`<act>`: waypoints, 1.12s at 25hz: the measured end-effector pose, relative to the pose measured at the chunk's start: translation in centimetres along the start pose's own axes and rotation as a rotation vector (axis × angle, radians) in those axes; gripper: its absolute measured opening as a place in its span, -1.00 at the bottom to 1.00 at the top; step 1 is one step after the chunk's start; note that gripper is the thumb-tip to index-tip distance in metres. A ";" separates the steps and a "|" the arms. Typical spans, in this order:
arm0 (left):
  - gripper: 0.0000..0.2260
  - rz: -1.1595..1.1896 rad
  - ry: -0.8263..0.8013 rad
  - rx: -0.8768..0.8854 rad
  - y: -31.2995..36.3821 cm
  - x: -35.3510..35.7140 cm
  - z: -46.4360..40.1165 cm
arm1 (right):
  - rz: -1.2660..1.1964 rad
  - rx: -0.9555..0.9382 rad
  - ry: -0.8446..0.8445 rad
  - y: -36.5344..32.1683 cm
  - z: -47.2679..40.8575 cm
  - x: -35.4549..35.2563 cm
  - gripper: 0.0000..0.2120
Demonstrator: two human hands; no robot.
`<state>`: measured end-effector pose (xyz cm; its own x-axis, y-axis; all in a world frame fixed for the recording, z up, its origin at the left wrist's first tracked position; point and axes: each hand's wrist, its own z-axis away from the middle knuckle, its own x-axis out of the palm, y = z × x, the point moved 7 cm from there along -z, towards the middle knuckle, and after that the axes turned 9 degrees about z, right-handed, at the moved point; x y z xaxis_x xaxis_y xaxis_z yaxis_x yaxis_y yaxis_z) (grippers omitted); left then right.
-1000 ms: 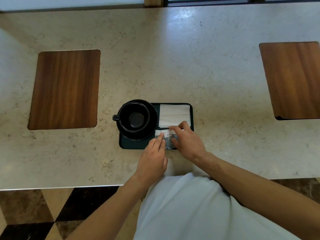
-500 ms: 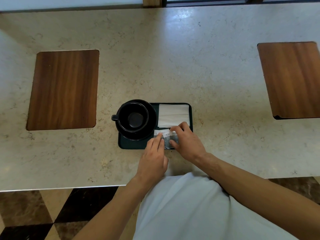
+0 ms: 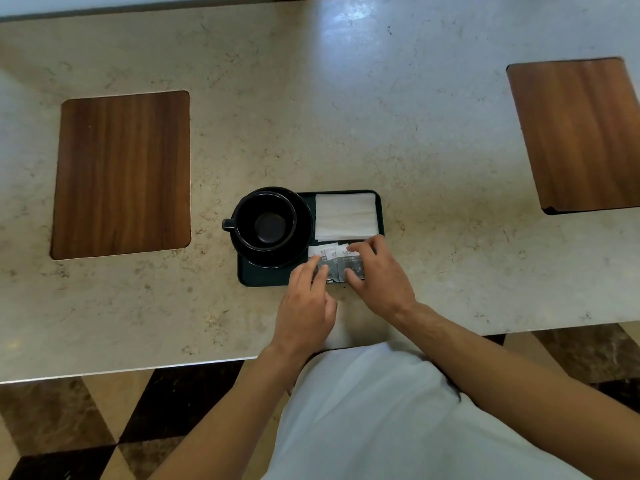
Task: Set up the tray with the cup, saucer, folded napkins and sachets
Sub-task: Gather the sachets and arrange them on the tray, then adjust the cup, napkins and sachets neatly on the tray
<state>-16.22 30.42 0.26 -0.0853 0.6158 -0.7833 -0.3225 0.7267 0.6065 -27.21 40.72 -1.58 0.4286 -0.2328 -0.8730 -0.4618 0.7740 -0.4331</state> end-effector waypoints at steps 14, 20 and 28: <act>-0.55 -0.136 0.096 -0.073 1.1 -0.7 1.9 | 0.048 -0.092 -0.007 1.8 3.6 -1.5 -0.47; -0.33 -0.328 0.009 -0.227 1.4 -2.2 2.9 | 0.166 -0.172 -0.210 1.4 4.0 -0.8 -0.33; -0.30 -0.318 0.037 -0.329 -1.1 -4.5 4.2 | 0.259 -0.232 -0.264 -0.4 4.6 0.0 -0.27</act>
<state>-11.51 28.10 3.72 0.0349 0.3618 -0.9316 -0.6199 0.7390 0.2638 -23.46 43.16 -0.39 0.4459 0.1337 -0.8850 -0.7295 0.6272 -0.2727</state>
